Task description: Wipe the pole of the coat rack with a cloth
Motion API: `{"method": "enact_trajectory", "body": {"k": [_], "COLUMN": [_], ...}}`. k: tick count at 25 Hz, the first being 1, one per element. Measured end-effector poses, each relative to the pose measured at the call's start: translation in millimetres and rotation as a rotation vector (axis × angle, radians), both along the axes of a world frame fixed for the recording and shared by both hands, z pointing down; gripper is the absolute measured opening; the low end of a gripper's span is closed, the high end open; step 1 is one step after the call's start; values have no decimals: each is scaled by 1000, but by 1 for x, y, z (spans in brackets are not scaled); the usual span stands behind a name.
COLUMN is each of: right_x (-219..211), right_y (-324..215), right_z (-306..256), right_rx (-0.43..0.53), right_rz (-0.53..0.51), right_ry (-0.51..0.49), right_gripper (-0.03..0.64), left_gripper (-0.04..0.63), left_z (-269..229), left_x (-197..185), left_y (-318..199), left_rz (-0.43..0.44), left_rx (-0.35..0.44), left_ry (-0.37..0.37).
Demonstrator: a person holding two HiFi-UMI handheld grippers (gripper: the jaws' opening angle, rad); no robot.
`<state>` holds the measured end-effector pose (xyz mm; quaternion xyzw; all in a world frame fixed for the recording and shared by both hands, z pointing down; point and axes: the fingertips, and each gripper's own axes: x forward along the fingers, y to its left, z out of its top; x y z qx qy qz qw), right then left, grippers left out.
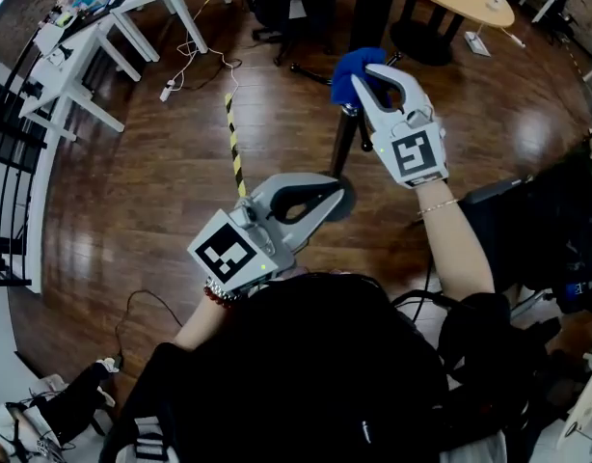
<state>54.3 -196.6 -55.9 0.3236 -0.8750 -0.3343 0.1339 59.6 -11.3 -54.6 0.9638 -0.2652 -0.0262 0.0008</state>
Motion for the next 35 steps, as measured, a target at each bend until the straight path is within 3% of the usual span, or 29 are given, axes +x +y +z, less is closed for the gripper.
{"method": "enact_trajectory", "body": {"k": [2,6,12,17,25,29,35], "right_x": [1,2,3,7,15,20,45], "right_y": [-2,-3,-7,2,25,39,67], "right_z": [27,53,80,90,90,85,65], "right_rx": [-54,-163,-546,-822,-1070,-1095,-1192], "right_rz": [5,0,-114,-168,-248,-319,-486], "right_ry": [8,-8,-117,-125,-138,-140,-336], "right_gripper": [35,35,35,35,35,35,35], "left_gripper": [6,6,6,6,6,6,6], "left_z": [12,24,27,34,38,40,34], "left_x": [7,-5,-16,-11,-12,-13,-7], "left_y": [6,9,13,25,35,34,27], "left_rz": [24,-12,-43,-30,-45,-41,-43], "left_rx": [-23,-101,-106,-102,-83,-89,-45], "left_ry": [-8,10,-10,-24,-25,-20,-39]}}
